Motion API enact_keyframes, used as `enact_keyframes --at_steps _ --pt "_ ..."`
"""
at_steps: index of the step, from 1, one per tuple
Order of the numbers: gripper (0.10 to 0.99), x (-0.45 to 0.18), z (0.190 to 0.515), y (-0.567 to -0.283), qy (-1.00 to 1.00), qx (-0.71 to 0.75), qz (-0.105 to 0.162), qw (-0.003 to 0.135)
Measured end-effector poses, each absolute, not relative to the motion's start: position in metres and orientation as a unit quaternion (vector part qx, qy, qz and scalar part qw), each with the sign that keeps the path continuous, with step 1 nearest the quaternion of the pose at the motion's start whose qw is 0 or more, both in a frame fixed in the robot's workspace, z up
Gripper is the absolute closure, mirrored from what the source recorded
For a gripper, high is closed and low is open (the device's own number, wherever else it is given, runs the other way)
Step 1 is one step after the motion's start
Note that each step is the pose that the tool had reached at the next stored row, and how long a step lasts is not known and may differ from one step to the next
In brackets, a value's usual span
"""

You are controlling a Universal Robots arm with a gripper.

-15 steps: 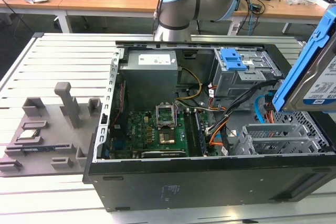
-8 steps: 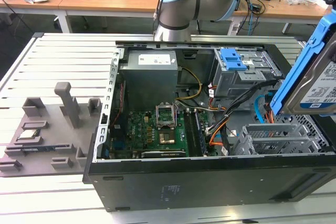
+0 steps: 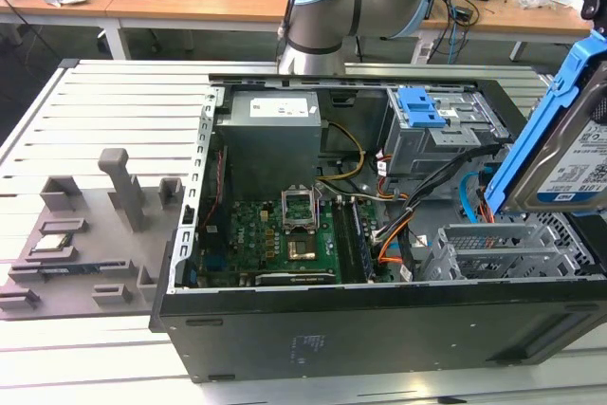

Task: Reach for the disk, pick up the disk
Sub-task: 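Pick up the disk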

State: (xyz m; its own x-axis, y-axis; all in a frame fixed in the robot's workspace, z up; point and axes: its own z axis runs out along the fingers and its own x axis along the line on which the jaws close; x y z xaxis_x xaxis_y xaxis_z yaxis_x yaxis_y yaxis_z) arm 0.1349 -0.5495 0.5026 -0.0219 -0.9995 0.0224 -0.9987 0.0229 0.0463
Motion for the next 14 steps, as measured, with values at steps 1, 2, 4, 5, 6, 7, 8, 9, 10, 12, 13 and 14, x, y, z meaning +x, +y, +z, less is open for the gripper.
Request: enact_keyframes --at_steps 1,2,4,5,6,7,8,9,10,12,13,14 --pt "0.722 0.135 0.500 -0.549 -0.715 0.699 -0.009 0.024" --pt "0.722 0.135 0.498 -0.550 -0.715 0.699 -0.009 0.024" --pt "0.722 0.135 0.495 -0.550 -0.715 0.699 -0.009 0.024" --pt "0.722 0.135 0.495 -0.550 -0.715 0.699 -0.009 0.024" --pt "0.722 0.135 0.492 -0.550 -0.715 0.699 -0.009 0.024" --pt "0.722 0.135 0.491 -0.550 -0.715 0.699 -0.009 0.024" --pt "0.722 0.135 0.490 -0.550 -0.715 0.699 -0.009 0.024" --pt "0.722 0.135 0.488 -0.550 -0.715 0.699 -0.009 0.024" --pt "0.722 0.135 0.487 -0.550 -0.715 0.699 -0.009 0.024" --pt "0.722 0.135 0.484 -0.550 -0.715 0.699 -0.009 0.024" --pt "0.722 0.135 0.483 -0.549 -0.715 0.699 -0.009 0.024" --pt "0.722 0.135 0.481 -0.549 -0.715 0.699 -0.009 0.024"
